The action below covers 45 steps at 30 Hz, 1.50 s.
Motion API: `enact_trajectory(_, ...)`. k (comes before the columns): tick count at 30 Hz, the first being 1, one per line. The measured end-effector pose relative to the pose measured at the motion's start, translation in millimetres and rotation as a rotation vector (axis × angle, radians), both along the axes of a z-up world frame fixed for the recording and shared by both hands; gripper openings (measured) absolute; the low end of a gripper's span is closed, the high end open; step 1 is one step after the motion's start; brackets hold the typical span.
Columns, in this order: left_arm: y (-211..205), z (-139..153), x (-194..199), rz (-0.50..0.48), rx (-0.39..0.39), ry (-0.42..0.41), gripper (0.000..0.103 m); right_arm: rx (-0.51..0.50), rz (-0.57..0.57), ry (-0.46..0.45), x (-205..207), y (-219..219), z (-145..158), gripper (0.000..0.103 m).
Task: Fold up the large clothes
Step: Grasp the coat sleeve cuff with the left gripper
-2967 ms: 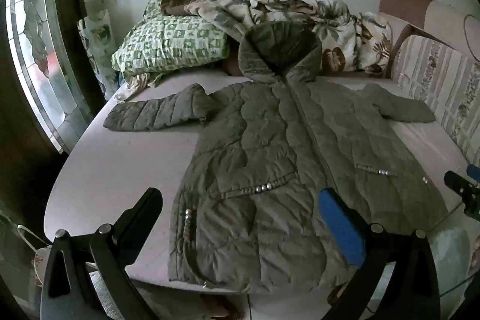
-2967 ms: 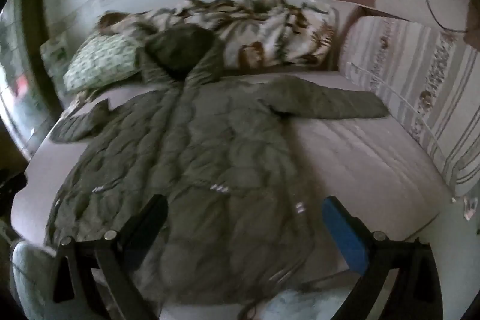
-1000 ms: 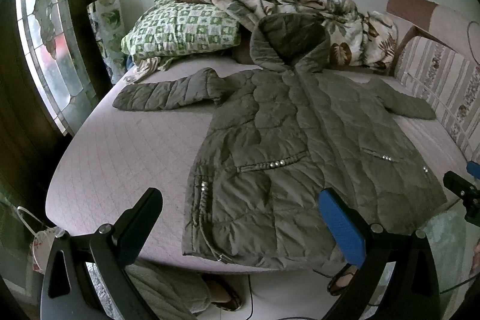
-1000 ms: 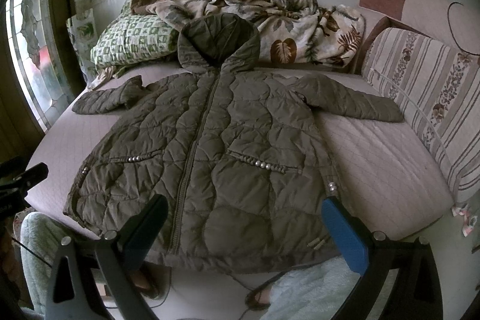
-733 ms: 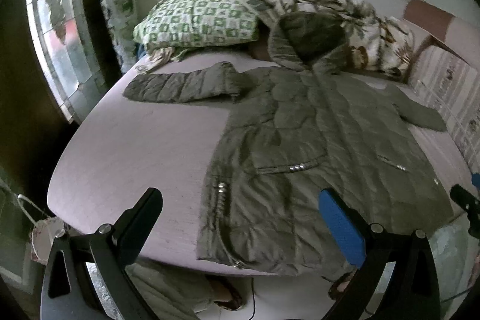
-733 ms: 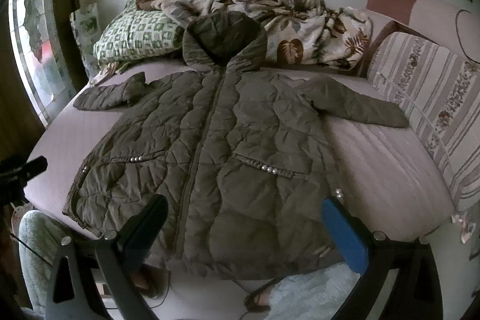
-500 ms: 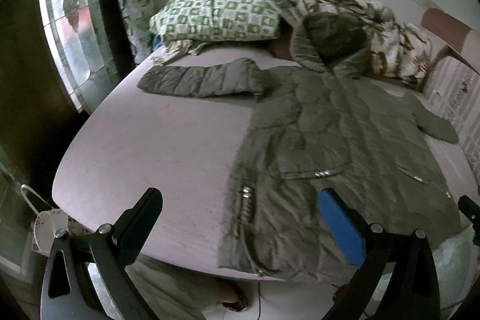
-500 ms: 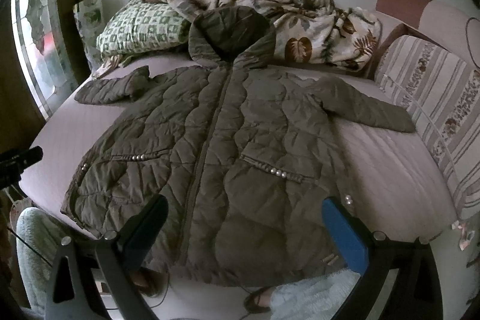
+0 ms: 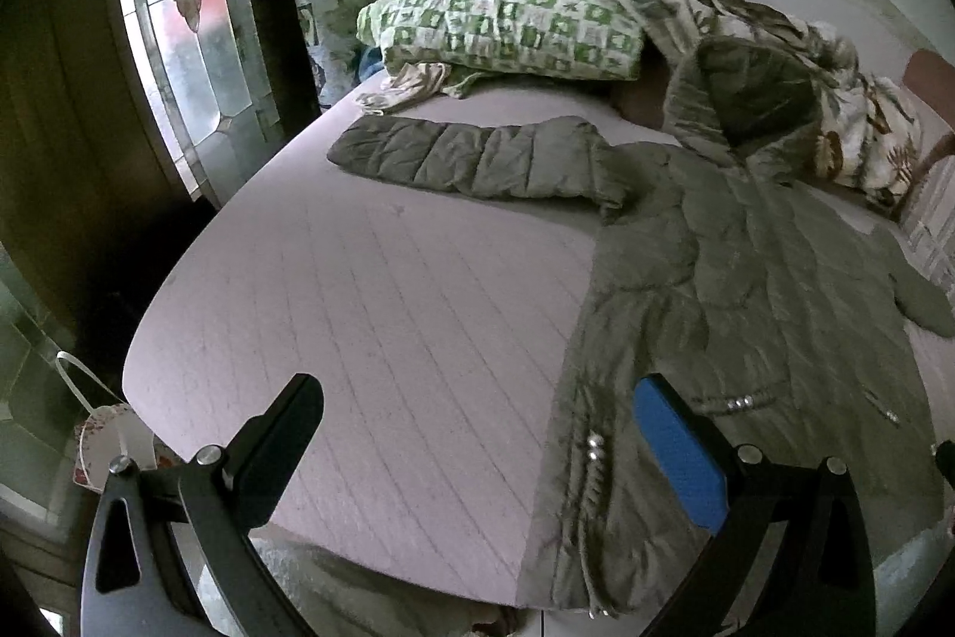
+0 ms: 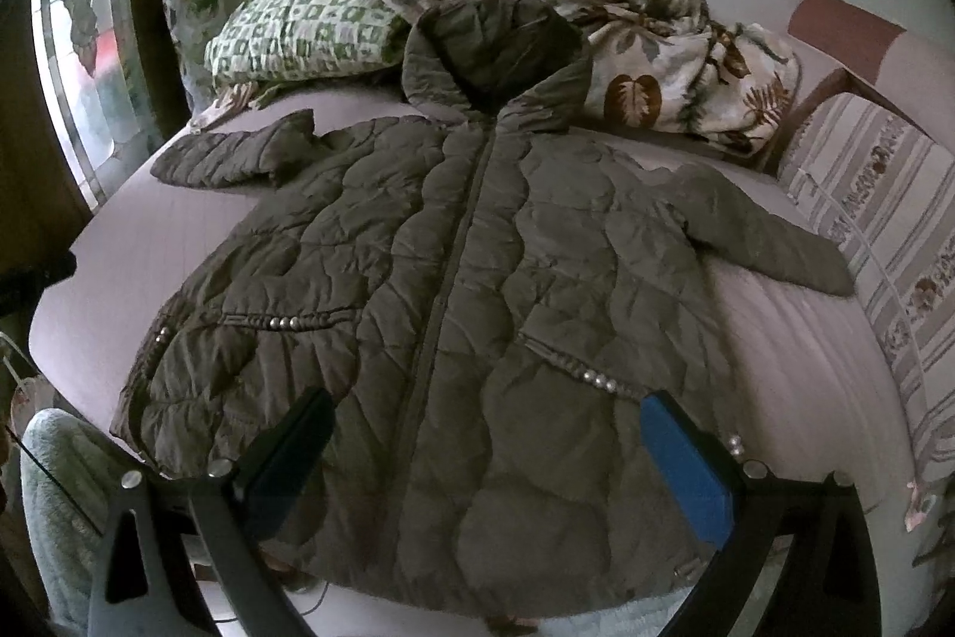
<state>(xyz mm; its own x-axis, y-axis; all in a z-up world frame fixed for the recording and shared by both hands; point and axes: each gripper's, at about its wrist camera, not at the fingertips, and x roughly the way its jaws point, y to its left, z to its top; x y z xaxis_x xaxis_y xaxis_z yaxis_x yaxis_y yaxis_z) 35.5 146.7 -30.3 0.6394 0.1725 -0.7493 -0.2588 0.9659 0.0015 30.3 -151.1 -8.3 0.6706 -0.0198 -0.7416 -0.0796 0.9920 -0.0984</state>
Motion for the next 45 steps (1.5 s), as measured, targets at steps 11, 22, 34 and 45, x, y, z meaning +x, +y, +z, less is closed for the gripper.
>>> enact_trajectory(11,13.0,-7.0,40.9,0.013,0.012,0.022,0.103,-0.017,0.017,0.028,37.6,13.7,-11.6,0.103)
enact_trajectory(22,68.3,-24.5,117.4,0.08,0.021,0.079,0.103,-0.037,0.05,0.04,76.9,33.5,-20.4,0.103)
enact_trajectory(34,191.1,-79.4,250.6,0.229,-0.104,0.193,0.103,-0.074,0.118,0.059,133.7,70.8,-38.0,0.103)
enact_trajectory(45,236.8,-115.4,333.5,0.327,-0.153,0.269,0.103,-0.103,0.168,0.1,186.7,96.2,-61.3,0.103)
